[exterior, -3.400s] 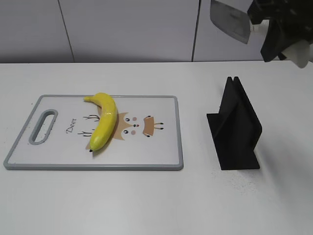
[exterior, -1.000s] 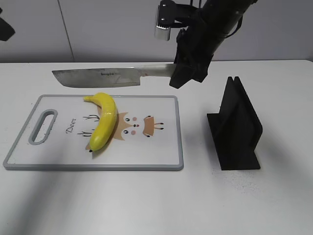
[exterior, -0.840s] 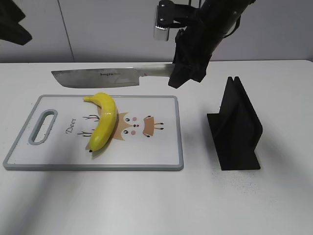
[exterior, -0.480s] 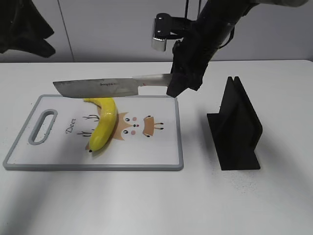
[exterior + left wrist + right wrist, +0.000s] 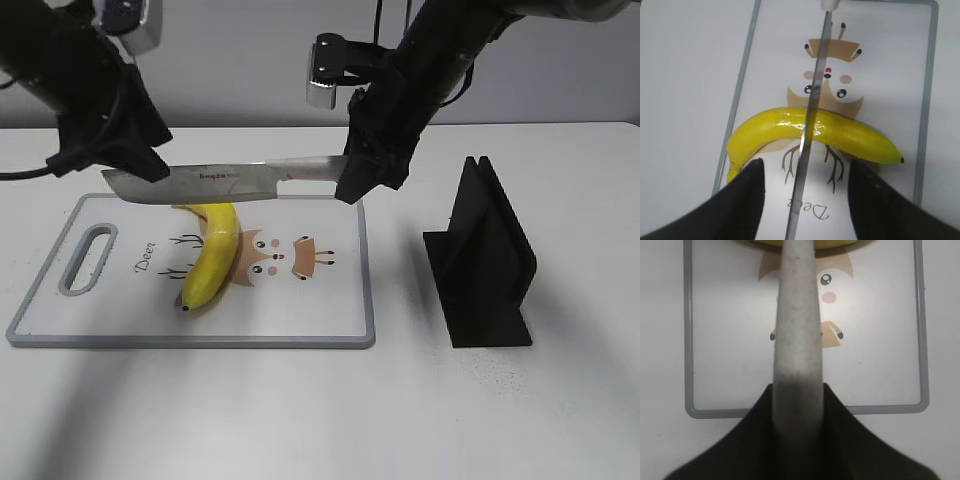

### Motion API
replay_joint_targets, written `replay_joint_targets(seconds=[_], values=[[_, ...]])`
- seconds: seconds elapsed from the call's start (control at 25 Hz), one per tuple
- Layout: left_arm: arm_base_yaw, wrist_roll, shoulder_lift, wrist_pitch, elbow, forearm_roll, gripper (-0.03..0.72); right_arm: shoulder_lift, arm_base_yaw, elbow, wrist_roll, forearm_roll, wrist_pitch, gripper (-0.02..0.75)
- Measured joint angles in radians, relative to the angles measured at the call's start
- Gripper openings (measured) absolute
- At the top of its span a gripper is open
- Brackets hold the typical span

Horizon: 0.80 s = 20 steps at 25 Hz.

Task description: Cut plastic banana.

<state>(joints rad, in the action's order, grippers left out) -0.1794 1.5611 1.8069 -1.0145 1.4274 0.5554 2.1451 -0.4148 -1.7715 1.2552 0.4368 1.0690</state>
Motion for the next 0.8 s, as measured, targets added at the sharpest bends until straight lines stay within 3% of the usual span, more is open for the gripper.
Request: replay_joint_targets(seconds=[0.52,0.8], values=[[-0.013,0.000,0.069,0.086,0.000,-0.036,0.461,0.000,0.000,0.000,0.000,0.014,0.000,0.183],[-0.013,0.001,0.069,0.095,0.000,-0.036,0.343,0.000,0.000,0.000,0.001,0.015,0.000,0.183]])
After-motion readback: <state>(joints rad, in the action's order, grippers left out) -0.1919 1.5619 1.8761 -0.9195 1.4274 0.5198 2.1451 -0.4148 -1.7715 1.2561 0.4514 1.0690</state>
